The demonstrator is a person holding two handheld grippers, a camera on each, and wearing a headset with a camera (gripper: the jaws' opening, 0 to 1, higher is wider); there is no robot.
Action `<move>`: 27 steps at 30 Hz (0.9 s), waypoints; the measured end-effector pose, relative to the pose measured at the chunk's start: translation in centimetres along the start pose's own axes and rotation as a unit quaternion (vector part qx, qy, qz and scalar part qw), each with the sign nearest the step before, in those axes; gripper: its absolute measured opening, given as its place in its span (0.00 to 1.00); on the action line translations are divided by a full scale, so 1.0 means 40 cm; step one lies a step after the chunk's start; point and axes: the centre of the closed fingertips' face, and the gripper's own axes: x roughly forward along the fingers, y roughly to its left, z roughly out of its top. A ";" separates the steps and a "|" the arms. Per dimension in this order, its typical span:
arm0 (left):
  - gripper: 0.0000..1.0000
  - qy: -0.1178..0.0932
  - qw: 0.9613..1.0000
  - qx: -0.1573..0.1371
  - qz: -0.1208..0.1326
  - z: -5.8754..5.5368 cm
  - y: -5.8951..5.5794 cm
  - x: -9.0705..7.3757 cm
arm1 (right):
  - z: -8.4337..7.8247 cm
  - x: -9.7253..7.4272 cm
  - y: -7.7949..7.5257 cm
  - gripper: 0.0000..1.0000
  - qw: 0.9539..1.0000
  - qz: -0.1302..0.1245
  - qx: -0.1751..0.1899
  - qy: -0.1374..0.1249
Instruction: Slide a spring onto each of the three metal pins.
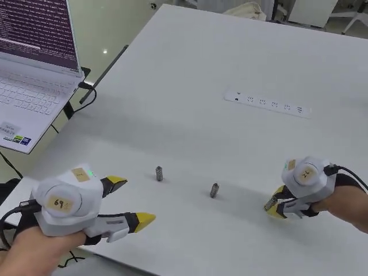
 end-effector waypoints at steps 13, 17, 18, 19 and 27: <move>0.54 -0.008 1.000 0.001 -0.001 0.010 -0.008 0.003 | -0.016 -0.063 -0.015 0.34 0.994 -0.077 0.063 -0.055; 0.54 -0.011 1.000 0.000 0.001 0.011 -0.009 0.001 | -0.024 -0.073 0.011 0.35 0.991 -0.088 0.074 -0.072; 0.54 -0.012 1.000 0.001 0.001 0.010 -0.010 0.001 | -0.026 -0.074 0.016 0.35 0.990 -0.090 0.078 -0.075; 0.54 -0.011 1.000 0.003 0.000 0.008 -0.011 0.000 | -0.028 -0.074 0.022 0.35 0.990 -0.090 0.081 -0.077; 0.54 -0.010 1.000 0.005 0.002 0.001 -0.011 -0.014 | -0.033 -0.093 0.066 0.37 0.980 -0.110 0.125 -0.112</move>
